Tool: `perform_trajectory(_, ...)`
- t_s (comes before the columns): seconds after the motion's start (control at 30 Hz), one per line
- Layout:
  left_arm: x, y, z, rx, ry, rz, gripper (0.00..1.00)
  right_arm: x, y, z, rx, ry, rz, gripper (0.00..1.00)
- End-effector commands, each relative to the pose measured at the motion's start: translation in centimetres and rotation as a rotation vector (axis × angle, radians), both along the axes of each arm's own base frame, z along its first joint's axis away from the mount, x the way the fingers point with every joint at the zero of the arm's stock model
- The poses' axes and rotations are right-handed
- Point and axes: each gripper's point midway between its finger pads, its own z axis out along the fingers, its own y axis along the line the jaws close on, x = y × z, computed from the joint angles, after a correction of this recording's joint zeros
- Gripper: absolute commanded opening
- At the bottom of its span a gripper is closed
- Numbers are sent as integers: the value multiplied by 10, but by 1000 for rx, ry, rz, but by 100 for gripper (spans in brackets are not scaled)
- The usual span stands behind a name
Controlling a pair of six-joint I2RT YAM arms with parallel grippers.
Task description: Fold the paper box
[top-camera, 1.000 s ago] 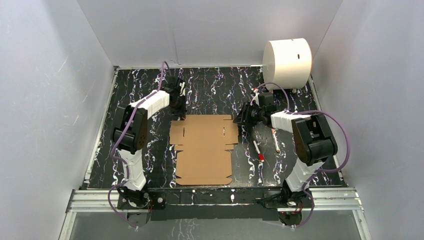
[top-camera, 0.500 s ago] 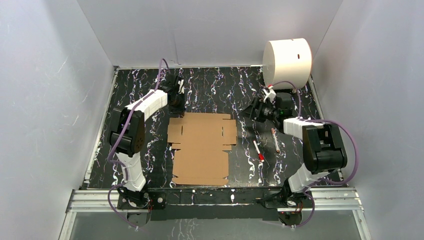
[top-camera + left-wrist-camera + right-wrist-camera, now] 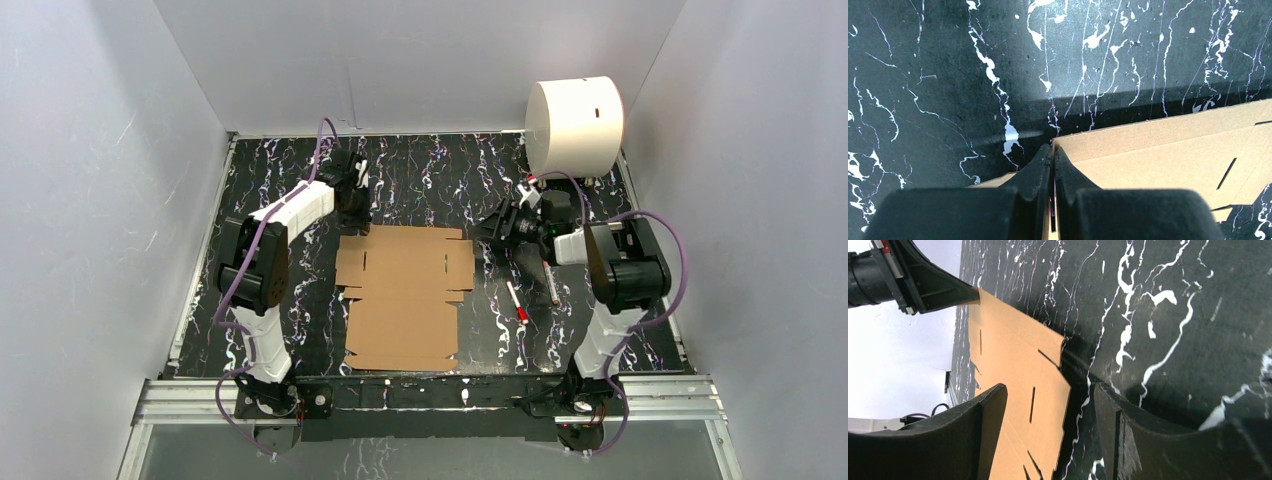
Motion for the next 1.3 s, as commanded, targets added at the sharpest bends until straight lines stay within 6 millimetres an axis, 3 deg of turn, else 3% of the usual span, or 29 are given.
perform_trajectory(0.0, -2, -3, 34, -32, -71, -24, 0, 23, 19, 14, 36, -96, 27, 71)
perform_trajectory(0.3, -2, -3, 32, -33, -74, -26, 0, 27, 50, -5, 45, -64, 97, 58)
perform_trajectory(0.83, -3, -5, 27, -41, -71, -35, 0, 27, 63, -2, -4, -69, 145, 31)
perform_trajectory(1.27, -4, -3, 28, -35, -75, -34, 0, 37, 69, -4, -302, -70, 120, 29)
